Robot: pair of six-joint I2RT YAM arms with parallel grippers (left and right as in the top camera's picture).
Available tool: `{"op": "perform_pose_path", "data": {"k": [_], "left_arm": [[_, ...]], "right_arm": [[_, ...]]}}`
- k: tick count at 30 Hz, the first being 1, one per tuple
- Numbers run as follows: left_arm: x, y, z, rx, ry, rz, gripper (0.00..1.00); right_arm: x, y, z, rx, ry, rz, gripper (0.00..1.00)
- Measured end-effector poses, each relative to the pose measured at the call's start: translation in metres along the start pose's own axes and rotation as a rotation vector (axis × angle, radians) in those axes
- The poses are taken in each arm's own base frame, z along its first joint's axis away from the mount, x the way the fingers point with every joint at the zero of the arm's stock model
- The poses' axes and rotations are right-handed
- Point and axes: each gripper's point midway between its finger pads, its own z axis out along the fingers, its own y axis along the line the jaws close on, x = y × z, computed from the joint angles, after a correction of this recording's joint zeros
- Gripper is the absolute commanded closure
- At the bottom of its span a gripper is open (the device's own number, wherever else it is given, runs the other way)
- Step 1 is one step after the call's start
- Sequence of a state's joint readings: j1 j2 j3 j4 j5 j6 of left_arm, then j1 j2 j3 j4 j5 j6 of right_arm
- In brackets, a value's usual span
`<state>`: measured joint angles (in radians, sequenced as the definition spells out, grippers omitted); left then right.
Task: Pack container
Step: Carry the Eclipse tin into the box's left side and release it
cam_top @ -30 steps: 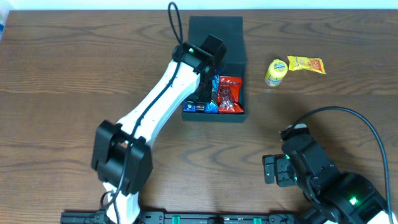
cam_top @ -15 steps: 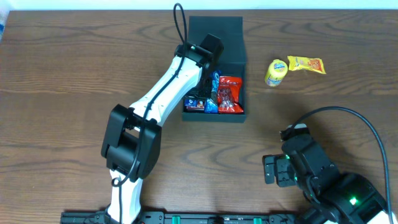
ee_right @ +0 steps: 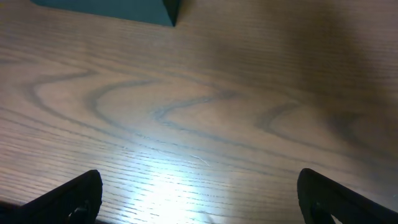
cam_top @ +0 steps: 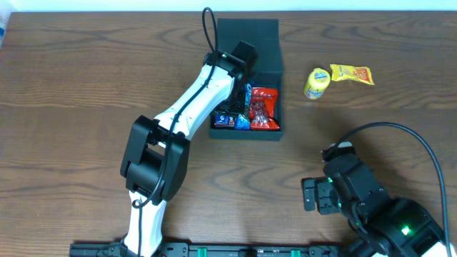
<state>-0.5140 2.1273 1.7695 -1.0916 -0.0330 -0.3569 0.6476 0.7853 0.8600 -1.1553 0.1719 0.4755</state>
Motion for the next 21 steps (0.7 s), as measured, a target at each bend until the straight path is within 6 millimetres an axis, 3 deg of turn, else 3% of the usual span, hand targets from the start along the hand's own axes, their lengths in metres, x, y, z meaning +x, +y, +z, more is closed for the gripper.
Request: {"op": "perform_pose_path", "data": {"k": [3, 4, 12, 17, 21], "left_arm": [[0.0000, 0.0000, 0.0000, 0.000, 0.000, 0.000, 0.69], [0.0000, 0.0000, 0.0000, 0.000, 0.000, 0.000, 0.61], [-0.0003, -0.0002, 0.0000, 0.001, -0.001, 0.016, 0.34], [-0.0016, -0.0012, -0.0006, 0.003, -0.007, 0.019, 0.06], [-0.0041, -0.0014, -0.0076, 0.011, -0.027, 0.012, 0.02]], "right_arm": [[0.0001, 0.0000, 0.0000, 0.000, 0.000, 0.000, 0.01], [-0.0001, 0.0000, -0.0001, 0.000, 0.000, 0.000, 0.01], [-0.0001, 0.0000, -0.0001, 0.000, 0.000, 0.000, 0.01], [0.0000, 0.0000, 0.0000, 0.000, 0.000, 0.000, 0.01], [0.0000, 0.0000, -0.0001, 0.000, 0.000, 0.000, 0.01]]}}
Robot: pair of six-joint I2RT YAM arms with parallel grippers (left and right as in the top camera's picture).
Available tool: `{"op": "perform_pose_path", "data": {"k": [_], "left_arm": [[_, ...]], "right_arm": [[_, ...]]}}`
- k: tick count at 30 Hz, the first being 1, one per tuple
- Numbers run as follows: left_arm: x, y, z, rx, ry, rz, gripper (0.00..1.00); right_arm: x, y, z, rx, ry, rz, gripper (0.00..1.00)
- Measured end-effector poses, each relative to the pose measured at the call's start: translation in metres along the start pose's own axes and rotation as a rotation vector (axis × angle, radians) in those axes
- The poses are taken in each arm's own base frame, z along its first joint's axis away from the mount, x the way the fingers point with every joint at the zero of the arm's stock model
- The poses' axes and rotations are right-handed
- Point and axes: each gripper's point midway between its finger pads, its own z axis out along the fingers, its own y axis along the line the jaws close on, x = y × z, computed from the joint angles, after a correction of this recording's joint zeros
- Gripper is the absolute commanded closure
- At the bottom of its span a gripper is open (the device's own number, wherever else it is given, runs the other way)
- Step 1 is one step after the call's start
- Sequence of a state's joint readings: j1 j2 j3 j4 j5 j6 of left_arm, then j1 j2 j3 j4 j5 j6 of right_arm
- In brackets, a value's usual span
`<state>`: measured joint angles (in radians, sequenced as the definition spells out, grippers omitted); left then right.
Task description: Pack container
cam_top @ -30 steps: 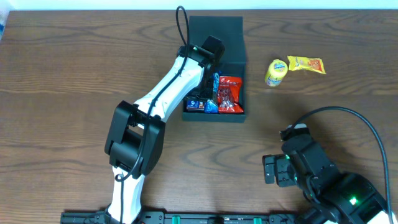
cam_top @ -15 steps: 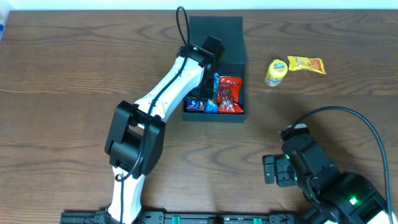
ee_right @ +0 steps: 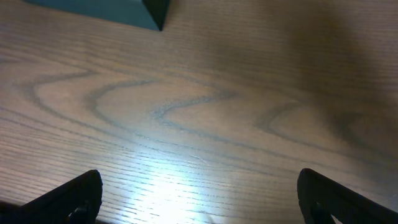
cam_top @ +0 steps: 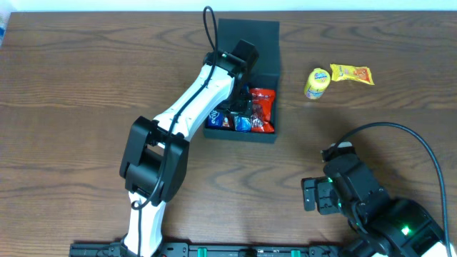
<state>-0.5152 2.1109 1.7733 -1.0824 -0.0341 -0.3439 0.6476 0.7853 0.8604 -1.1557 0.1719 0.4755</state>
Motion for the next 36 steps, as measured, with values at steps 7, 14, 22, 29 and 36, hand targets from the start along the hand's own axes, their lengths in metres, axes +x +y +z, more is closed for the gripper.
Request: {"op": "perform_pose_path", "data": {"k": [7, 14, 22, 29, 36], "left_arm": [[-0.008, 0.011, -0.065, 0.019, -0.154, -0.016, 0.04], [0.014, 0.041, -0.155, 0.027, -0.318, -0.043, 0.05], [0.070, 0.077, -0.176, -0.015, -0.378, -0.013, 0.04], [0.120, 0.098, -0.158, 0.013, -0.456, -0.023, 0.05], [0.153, 0.111, -0.139, 0.026, -0.498, -0.033, 0.05]], "right_arm": [[0.000, 0.000, 0.000, 0.000, 0.000, 0.000, 0.01], [0.000, 0.000, 0.000, 0.000, 0.000, 0.000, 0.01], [0.000, 0.000, 0.000, 0.000, 0.001, 0.000, 0.01], [0.000, 0.000, 0.000, 0.001, 0.000, 0.000, 0.01], [0.000, 0.000, 0.000, 0.001, 0.001, 0.000, 0.01]]}}
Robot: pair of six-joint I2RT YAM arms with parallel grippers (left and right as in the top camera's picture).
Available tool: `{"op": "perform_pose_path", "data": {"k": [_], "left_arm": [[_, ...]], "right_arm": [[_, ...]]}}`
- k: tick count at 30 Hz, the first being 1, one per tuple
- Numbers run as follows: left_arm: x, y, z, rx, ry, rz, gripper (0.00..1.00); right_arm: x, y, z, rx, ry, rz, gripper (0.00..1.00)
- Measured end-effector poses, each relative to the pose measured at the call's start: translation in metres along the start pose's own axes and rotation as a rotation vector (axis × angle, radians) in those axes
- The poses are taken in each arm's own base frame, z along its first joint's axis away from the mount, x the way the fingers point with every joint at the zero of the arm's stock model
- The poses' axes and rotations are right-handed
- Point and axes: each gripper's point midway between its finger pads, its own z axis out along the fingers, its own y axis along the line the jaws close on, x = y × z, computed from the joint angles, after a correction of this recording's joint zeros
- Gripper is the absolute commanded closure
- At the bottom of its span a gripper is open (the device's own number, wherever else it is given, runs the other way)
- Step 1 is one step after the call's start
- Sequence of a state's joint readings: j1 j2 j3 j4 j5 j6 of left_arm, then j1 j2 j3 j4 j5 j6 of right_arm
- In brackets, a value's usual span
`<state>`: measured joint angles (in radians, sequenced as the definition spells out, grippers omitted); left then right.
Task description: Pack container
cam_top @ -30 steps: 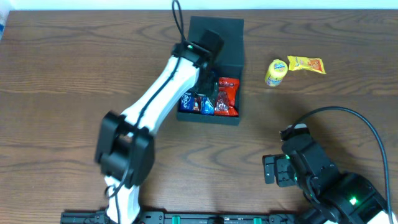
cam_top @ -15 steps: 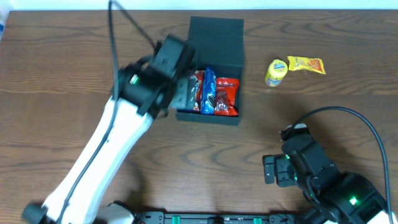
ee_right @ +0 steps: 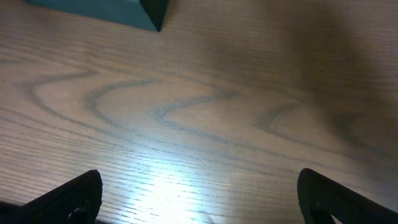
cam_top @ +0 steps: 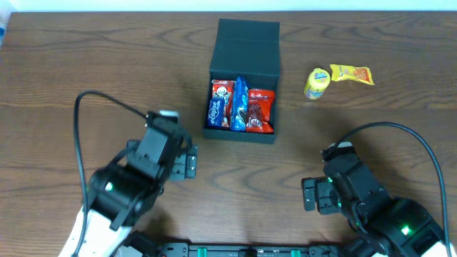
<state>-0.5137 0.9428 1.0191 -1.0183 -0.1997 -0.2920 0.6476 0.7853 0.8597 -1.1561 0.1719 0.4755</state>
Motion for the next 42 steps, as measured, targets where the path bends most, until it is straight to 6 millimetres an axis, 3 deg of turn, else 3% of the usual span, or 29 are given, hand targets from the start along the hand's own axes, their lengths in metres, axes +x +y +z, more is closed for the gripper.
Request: {"op": "perform_pose_path", "data": {"k": [3, 20, 35, 42], "left_arm": [[0.007, 0.005, -0.002, -0.002, -0.022, -0.004, 0.05], [-0.005, 0.021, -0.005, -0.091, -0.087, -0.016, 0.04], [-0.005, 0.022, -0.005, -0.097, -0.089, -0.016, 0.05], [-0.005, 0.022, -0.005, -0.098, -0.089, -0.015, 0.05]], "right_arm": [[0.000, 0.000, 0.000, 0.000, 0.000, 0.000, 0.01], [0.000, 0.000, 0.000, 0.000, 0.000, 0.000, 0.01], [-0.004, 0.002, 0.000, -0.008, -0.016, 0.003, 0.01], [-0.022, 0.010, -0.001, -0.038, -0.091, 0.017, 0.01]]}}
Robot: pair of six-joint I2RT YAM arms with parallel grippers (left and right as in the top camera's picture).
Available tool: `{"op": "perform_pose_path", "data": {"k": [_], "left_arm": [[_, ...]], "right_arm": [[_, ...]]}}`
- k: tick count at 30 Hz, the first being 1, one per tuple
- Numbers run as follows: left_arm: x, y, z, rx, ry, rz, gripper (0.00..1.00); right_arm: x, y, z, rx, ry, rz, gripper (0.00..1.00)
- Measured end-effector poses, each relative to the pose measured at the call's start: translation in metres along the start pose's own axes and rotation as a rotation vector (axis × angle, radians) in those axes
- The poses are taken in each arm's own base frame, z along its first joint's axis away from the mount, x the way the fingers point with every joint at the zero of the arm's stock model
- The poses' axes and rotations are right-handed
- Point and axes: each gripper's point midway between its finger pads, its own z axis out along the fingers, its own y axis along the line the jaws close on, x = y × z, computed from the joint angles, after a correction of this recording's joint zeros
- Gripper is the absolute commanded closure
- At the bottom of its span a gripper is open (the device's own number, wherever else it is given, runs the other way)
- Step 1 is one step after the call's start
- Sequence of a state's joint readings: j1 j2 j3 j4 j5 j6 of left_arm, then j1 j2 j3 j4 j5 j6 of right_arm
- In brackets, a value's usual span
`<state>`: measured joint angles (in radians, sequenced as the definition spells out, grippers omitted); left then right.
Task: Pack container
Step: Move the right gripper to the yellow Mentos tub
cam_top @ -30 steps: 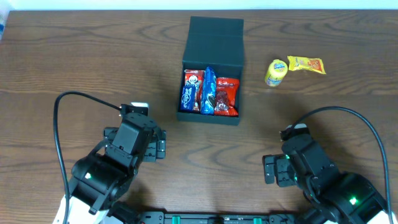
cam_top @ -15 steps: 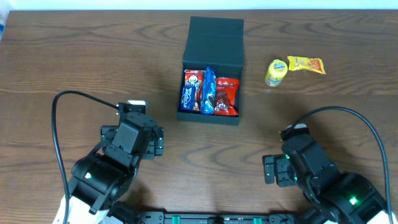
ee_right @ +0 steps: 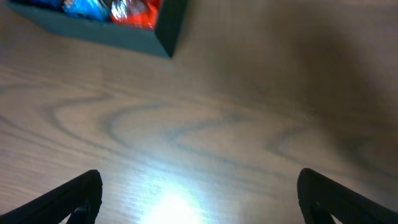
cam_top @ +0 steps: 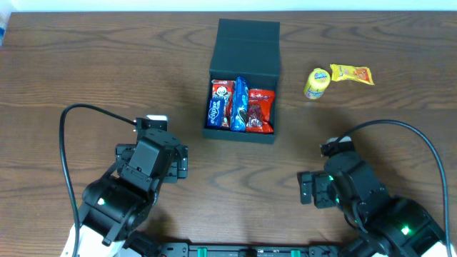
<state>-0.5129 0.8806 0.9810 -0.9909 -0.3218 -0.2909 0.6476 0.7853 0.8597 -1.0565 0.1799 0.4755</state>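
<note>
The black box stands open at the middle back of the table, its lid folded away behind it. Three snack packs lie side by side in it: a blue-and-red one, a blue one and a red one. The right wrist view shows the box's near corner. A yellow round sweet and a yellow-orange wrapper lie on the table to the right of the box. My left gripper is drawn back at the lower left, open and empty. My right gripper is open over bare wood.
The brown wooden table fills the view. Black cables loop off both arms, one at the left and one at the right. A black rail runs along the front edge.
My left arm has drawn back a little further toward the lower left. My right gripper has shifted slightly toward the box, whose corner and packs now show in its wrist view.
At first my left arm reached into the box among the packs. A moment later the box had slid a little to the left. Then the arm was back at the lower left and three packs lay in a row. Both grippers now stand empty.
</note>
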Motion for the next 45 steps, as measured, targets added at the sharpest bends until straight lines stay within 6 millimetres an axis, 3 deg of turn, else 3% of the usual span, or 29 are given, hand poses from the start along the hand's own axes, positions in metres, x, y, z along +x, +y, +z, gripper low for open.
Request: {"op": "perform_pose_path", "data": {"k": [6, 14, 18, 30, 35, 45], "left_arm": [[0.000, 0.000, 0.000, 0.000, 0.000, 0.000, 0.05], [0.000, 0.000, 0.000, 0.000, 0.000, 0.000, 0.05], [0.000, 0.000, 0.000, 0.000, 0.000, 0.000, 0.05], [0.000, 0.000, 0.000, 0.000, 0.000, 0.000, 0.05], [0.001, 0.000, 0.001, -0.001, 0.002, 0.001, 0.05], [0.001, 0.000, 0.001, -0.002, 0.004, 0.001, 0.05]], "right_arm": [[-0.014, -0.001, 0.000, 0.017, -0.062, 0.010, 0.01], [-0.036, -0.031, -0.002, 0.205, -0.170, 0.021, 0.01], [-0.052, -0.038, 0.007, 0.268, -0.201, 0.049, 0.01], [-0.089, -0.098, 0.077, 0.437, -0.168, 0.262, 0.01], [-0.112, -0.081, 0.125, 0.312, -0.166, 0.158, 0.01], [-0.107, -0.067, 0.207, 0.232, -0.088, -0.042, 0.01]]}}
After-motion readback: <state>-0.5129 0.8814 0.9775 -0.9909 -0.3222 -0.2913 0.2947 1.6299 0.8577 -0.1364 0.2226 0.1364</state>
